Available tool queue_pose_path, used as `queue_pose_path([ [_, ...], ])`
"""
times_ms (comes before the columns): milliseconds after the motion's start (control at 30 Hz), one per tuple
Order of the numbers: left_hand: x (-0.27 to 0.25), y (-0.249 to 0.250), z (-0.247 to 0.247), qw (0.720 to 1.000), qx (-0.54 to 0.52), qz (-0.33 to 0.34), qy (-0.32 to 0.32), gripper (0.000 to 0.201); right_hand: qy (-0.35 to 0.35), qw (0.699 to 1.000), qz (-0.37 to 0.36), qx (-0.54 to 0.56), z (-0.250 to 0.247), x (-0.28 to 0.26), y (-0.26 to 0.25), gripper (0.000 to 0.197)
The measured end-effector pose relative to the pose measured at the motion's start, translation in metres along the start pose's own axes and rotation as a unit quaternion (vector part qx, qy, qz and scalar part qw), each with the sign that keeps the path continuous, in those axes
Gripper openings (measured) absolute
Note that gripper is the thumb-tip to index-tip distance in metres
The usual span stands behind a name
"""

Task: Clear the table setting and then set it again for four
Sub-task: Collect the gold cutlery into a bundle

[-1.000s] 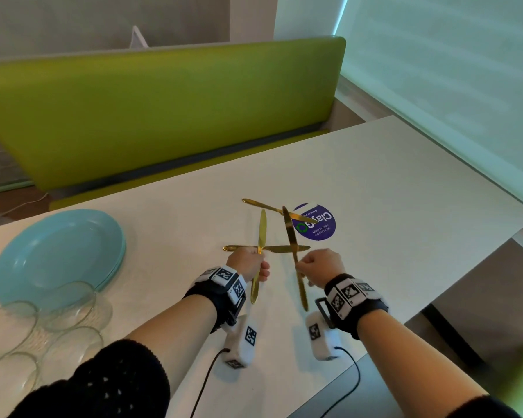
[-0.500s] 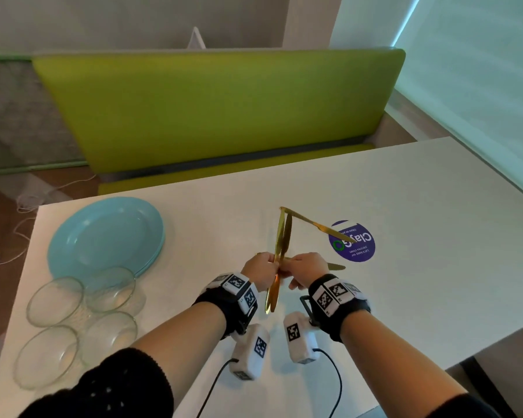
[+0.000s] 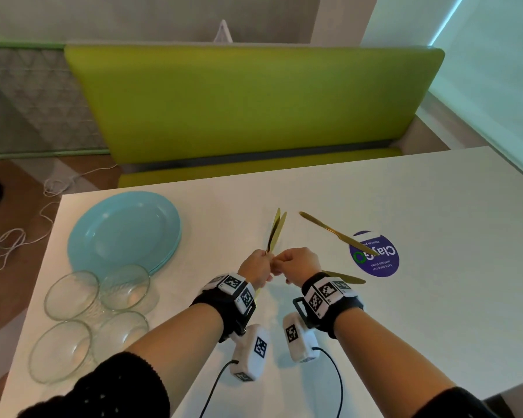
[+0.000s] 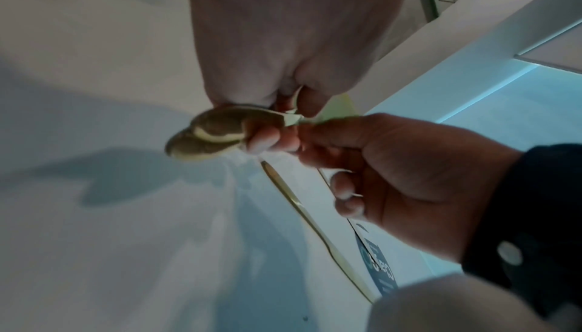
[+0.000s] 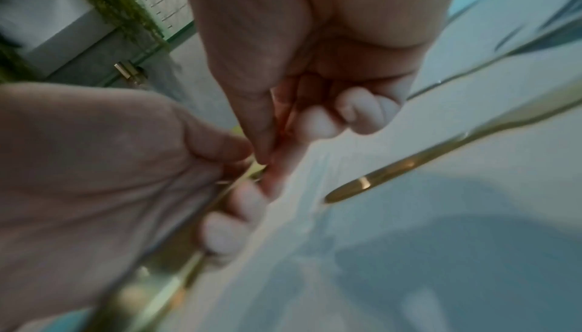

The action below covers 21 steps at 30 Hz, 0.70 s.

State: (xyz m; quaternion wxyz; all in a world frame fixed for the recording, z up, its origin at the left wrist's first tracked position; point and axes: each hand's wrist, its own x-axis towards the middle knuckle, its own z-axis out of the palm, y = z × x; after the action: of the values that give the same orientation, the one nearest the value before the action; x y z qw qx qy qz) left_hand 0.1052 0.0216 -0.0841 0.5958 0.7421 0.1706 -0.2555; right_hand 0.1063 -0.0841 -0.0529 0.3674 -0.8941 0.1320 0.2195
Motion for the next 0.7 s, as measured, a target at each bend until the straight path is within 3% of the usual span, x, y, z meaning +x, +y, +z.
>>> queue_pose_path([
  [67,0.003,-0.001,-0.005,1.0,0.002,-0.005,0.028,0.019,0.027,0.994,-0.003,-0.107,-0.008,0.006,0.003,0.017],
  [200,0.007,-0.001,-0.016,0.999,-0.011,-0.013,0.042,0.022,0.053,0.955,0.01,-0.293,-0.027,0.014,0.017,0.026],
  [467,0.006,-0.003,-0.016,0.997,-0.075,-0.014,0.0,0.021,0.006,0.905,0.002,-0.425,-0.02,0.02,0.04,0.026],
  [700,0.0,-0.004,-0.013,0.996,-0.084,-0.032,-0.013,0.019,-0.006,0.881,-0.024,-0.473,-0.017,0.012,0.047,0.027],
])
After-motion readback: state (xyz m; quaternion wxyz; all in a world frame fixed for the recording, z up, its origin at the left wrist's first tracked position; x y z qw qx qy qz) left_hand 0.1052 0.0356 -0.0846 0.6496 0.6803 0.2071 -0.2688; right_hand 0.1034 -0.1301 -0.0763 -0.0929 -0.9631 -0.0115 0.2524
